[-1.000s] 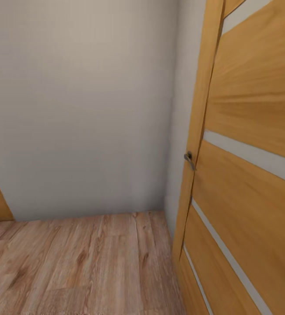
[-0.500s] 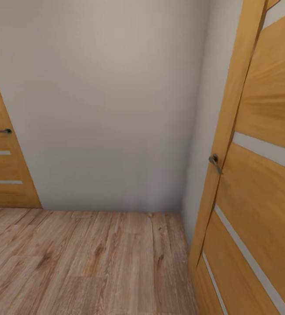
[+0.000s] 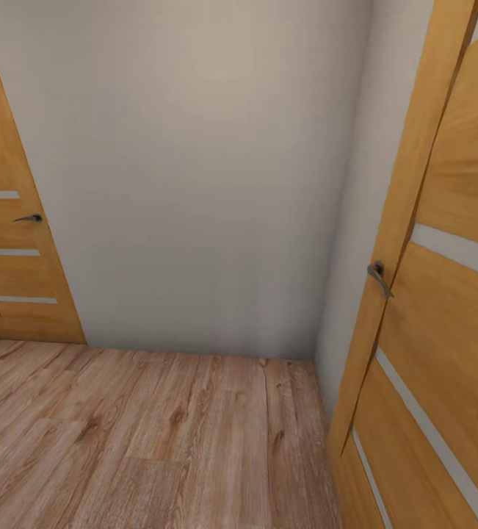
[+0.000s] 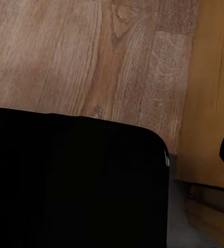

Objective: Move the two storage containers from the living room to the garage. In the garage, place one container on the floor and stack the other container on top of it (either order is fine).

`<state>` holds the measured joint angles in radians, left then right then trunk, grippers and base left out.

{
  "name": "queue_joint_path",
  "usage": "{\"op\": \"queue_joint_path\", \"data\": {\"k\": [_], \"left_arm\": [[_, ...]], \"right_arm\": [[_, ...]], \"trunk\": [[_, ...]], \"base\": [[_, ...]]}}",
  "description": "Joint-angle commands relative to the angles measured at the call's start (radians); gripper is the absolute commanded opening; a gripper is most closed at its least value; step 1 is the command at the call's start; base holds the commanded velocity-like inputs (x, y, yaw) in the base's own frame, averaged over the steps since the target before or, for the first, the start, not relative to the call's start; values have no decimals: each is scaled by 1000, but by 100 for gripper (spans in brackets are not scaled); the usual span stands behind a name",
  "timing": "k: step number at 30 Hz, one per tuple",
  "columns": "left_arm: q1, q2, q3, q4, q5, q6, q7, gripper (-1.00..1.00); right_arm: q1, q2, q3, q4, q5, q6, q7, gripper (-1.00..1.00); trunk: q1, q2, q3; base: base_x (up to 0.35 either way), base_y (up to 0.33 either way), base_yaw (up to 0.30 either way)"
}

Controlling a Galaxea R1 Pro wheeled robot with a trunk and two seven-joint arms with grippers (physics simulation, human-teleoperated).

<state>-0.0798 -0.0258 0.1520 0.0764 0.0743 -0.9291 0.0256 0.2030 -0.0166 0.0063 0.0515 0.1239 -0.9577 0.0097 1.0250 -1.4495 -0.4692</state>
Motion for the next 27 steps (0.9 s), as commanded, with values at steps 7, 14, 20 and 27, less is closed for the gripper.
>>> {"op": "queue_joint_path", "data": {"k": [7, 14, 20, 27], "left_arm": [[-1, 0, -2, 3, 5, -4, 0, 100], [-1, -2, -1, 3, 7, -4, 0, 100], [-1, -8, -3, 1, 9, -3, 0, 100], [-1, -13, -3, -1, 8, -3, 0, 100]], "right_arm": [[-3, 0, 0, -201, -4, 73, -10, 100], [-21, 3, 0, -464, 24, 331, -9, 100], [-70, 8, 0, -492, 94, 349, -1, 100], [-77, 9, 0, -487, 103, 349, 3, 100]], "trunk": [[0, -1, -1], [0, -1, -1], [0, -1, -1], [0, -1, -1]], "base": [[0, 0, 0], [0, 0, 0], [0, 0, 0], [0, 0, 0]]}}
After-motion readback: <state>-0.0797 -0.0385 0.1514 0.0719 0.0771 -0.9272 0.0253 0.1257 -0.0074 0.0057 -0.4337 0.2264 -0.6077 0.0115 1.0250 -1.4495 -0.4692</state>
